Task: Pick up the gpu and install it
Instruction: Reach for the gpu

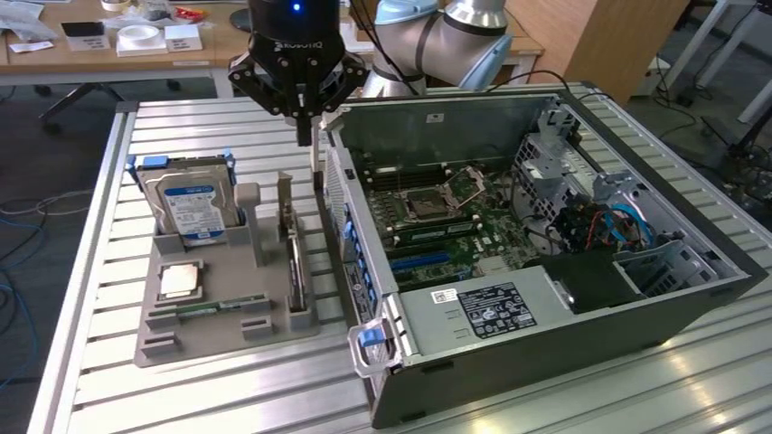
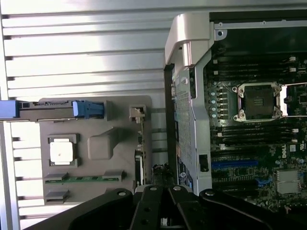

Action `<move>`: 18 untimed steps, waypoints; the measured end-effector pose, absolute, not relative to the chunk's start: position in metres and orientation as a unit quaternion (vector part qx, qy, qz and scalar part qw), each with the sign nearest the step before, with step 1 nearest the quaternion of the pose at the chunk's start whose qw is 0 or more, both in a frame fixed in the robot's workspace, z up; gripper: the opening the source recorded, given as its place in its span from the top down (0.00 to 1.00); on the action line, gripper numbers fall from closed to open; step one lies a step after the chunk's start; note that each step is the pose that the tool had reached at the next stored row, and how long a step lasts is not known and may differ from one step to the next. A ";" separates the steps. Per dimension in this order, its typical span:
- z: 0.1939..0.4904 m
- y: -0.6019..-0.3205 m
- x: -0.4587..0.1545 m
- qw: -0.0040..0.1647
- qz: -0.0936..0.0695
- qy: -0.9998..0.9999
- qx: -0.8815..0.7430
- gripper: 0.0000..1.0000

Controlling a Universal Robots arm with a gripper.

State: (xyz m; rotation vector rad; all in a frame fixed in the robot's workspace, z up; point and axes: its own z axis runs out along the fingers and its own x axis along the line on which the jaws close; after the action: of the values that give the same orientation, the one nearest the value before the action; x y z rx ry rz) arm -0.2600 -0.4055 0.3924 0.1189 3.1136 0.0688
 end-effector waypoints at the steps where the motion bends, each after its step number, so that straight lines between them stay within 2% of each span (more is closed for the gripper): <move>1: 0.392 -0.406 -0.260 0.013 0.022 0.999 0.038 0.89; 18: 0.392 -0.417 -0.260 0.013 0.022 0.999 0.038 0.89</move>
State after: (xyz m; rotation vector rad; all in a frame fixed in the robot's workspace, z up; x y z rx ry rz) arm -0.2600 -0.4170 0.3923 0.1189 3.1135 0.0689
